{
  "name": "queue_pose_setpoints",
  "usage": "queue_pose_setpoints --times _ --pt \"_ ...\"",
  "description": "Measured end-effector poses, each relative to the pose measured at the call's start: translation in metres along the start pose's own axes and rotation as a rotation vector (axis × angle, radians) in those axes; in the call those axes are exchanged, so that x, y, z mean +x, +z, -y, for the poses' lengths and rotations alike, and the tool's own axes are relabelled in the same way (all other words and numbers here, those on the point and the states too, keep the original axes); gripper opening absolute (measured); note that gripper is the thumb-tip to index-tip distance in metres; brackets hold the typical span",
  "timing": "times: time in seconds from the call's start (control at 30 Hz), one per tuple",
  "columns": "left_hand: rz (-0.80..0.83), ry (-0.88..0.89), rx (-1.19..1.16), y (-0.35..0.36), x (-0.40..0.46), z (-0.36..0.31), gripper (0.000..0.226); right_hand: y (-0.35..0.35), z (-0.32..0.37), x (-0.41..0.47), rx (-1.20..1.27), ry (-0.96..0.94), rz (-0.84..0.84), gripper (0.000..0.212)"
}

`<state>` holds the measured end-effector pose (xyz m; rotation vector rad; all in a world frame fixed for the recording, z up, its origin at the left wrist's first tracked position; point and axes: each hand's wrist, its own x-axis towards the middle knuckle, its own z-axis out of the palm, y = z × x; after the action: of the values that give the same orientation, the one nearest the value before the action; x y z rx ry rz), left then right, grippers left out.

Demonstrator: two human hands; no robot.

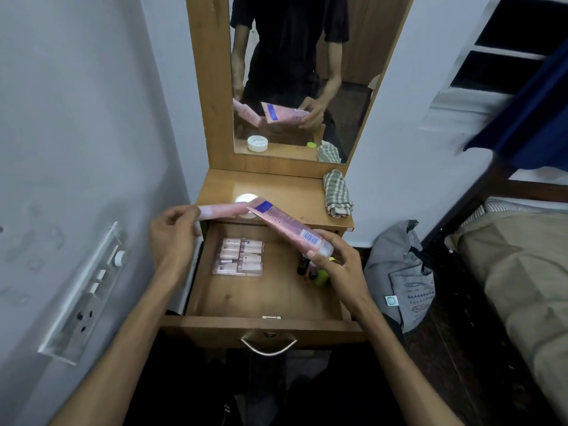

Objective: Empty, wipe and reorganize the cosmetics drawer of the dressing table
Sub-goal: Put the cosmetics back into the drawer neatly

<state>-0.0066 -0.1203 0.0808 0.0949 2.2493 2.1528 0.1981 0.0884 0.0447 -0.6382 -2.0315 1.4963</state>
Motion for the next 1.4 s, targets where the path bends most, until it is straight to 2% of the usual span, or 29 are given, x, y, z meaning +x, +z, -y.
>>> queue_pose_setpoints --times 0.1,0.17,0.3,0.5,0.63,1.03,1.27,1.4 --pt "-0.034 -0.007 -0.042 -0.015 0.013 0.002 0.013 -0.009 -0.004 -0.007 -0.052 0.018 0.114 0.044" --pt "0.001 0.002 -0.054 -0.019 0.017 0.002 0.013 -0.012 -0.005 -0.011 -0.133 0.025 0.215 0.045" --pt "0.217 0.029 0.026 -0.015 0.009 0.005 0.015 -0.004 -0.006 -0.010 -0.274 0.061 0.377 0.046" --pt "0.491 0.052 0.269 -0.011 -0.003 0.031 0.019 0.028 -0.016 -0.008 -0.445 0.119 0.549 0.053" --pt "0.601 0.063 0.414 -0.010 -0.007 0.042 0.019 0.039 -0.026 -0.008 -0.485 0.149 0.593 0.056" --pt "0.831 0.163 0.788 0.003 -0.002 0.057 0.025 0.052 -0.032 0.003 -0.575 0.212 0.729 0.048" --pt "0.962 0.282 0.961 0.004 -0.003 0.061 0.018 0.056 -0.036 0.008 -0.570 0.285 0.711 0.044" --pt "0.961 0.404 1.057 0.008 -0.006 0.064 0.020 0.056 -0.032 0.009 -0.560 0.281 0.626 0.038"
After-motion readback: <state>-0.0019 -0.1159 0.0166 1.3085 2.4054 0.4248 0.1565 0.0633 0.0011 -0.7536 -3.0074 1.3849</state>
